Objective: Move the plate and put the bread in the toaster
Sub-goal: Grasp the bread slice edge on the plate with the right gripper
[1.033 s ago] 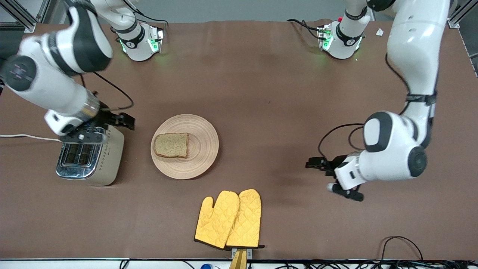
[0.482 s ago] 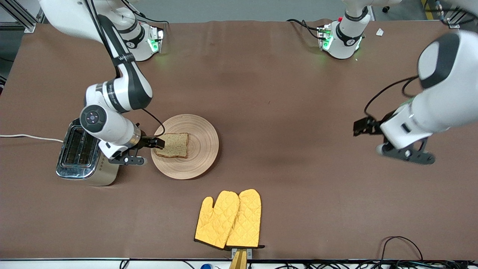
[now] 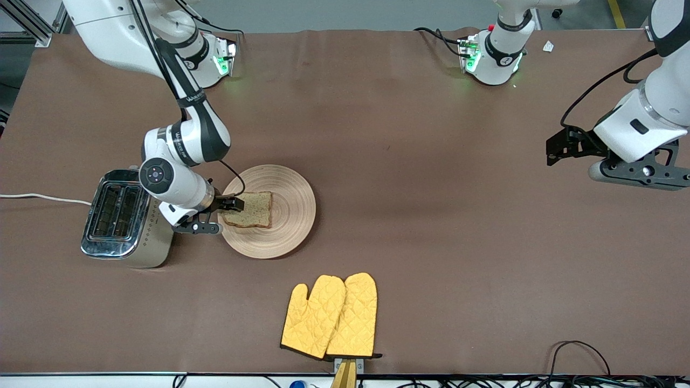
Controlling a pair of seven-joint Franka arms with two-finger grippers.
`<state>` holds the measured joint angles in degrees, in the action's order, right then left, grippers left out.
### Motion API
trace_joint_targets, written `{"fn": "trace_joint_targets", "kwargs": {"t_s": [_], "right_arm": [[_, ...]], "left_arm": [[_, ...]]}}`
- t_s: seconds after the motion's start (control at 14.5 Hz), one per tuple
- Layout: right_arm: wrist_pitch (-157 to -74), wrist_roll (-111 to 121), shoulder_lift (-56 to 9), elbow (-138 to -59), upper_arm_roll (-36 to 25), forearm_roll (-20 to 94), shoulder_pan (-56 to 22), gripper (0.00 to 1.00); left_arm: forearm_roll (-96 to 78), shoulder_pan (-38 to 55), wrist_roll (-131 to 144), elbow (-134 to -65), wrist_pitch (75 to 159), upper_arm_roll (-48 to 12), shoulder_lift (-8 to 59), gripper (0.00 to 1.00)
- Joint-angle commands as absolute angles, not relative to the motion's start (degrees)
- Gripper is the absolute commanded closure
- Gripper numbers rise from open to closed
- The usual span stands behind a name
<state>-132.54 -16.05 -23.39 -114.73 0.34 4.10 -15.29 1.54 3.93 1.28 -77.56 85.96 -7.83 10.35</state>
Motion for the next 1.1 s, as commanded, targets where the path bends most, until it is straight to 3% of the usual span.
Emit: {"fn": "trace_joint_targets", "kwargs": {"t_s": [0.0,0.14,0.83,1.03], "right_arm": [[-133.24,-16.00,-21.97,-116.19,0.09,3.87,-15.82,0.16],[-133.59,-16.00,-22.23,-116.19,0.09,3.87,-15.73,0.24],[-135.88,-16.00,-24.17,-116.28,0.00,3.87,-15.12,0.45],[-136.14,-16.00,-24.52,-116.19,0.00,3.87,-15.12,0.54]], "left_arm": [[2.64,4.04,2.63,-78.49,85.96,-7.91,9.49,0.00],[2.64,4.04,3.16,-78.40,85.87,-7.82,9.49,0.00],[2.46,2.55,4.48,-78.75,86.04,-8.17,8.35,0.00],[2.11,1.58,4.66,-83.48,89.46,-8.09,5.02,0.00]]}}
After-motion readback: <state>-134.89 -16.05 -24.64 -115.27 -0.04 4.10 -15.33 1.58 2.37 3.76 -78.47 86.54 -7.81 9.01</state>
